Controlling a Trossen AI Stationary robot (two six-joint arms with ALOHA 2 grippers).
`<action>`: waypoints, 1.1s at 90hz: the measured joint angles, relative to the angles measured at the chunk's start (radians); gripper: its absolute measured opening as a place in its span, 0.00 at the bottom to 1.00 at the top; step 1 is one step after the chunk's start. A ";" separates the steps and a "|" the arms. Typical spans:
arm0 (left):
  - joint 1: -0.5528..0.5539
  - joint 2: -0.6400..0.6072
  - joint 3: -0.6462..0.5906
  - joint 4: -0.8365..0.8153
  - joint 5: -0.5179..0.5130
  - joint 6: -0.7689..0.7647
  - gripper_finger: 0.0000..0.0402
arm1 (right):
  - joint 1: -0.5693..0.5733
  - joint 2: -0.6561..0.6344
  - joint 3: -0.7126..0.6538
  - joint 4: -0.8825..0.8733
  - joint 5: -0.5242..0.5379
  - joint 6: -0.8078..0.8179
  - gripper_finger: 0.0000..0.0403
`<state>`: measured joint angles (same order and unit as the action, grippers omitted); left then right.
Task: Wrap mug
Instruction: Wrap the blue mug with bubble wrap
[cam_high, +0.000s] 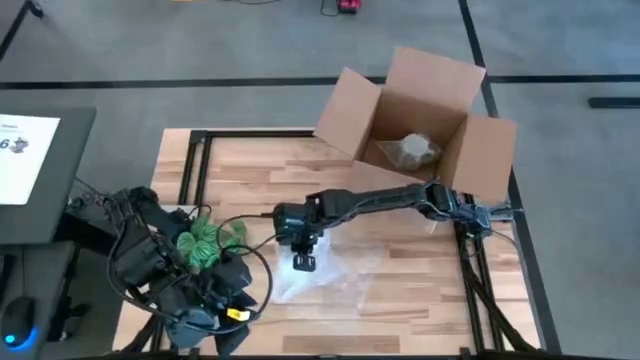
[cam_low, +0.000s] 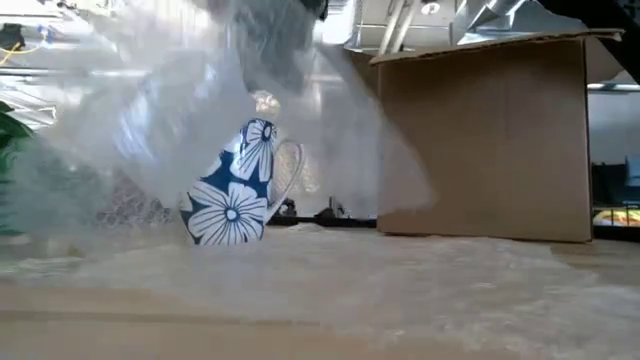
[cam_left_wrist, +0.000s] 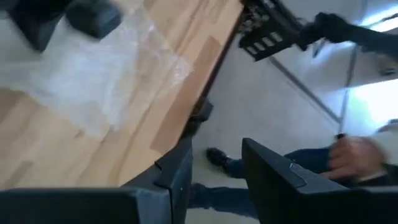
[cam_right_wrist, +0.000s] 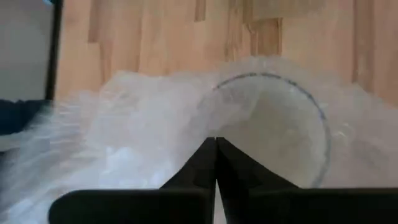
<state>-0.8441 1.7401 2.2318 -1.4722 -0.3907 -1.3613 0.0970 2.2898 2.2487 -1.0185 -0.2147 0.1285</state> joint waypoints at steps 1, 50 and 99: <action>-0.001 0.000 0.000 -0.006 0.000 -0.004 0.29 | 0.000 0.000 0.008 -0.011 0.000 -0.002 0.00; -0.016 0.001 0.000 -0.061 -0.039 -0.057 0.29 | 0.011 0.058 0.034 -0.084 0.152 0.036 0.00; -0.016 0.001 0.000 -0.043 -0.071 -0.054 0.29 | -0.012 0.148 0.017 -0.023 0.111 0.057 0.00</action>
<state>-0.8597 1.7412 2.2314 -1.5150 -0.4619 -1.4150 0.0853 2.4380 2.2654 -1.0415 -0.1038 0.1860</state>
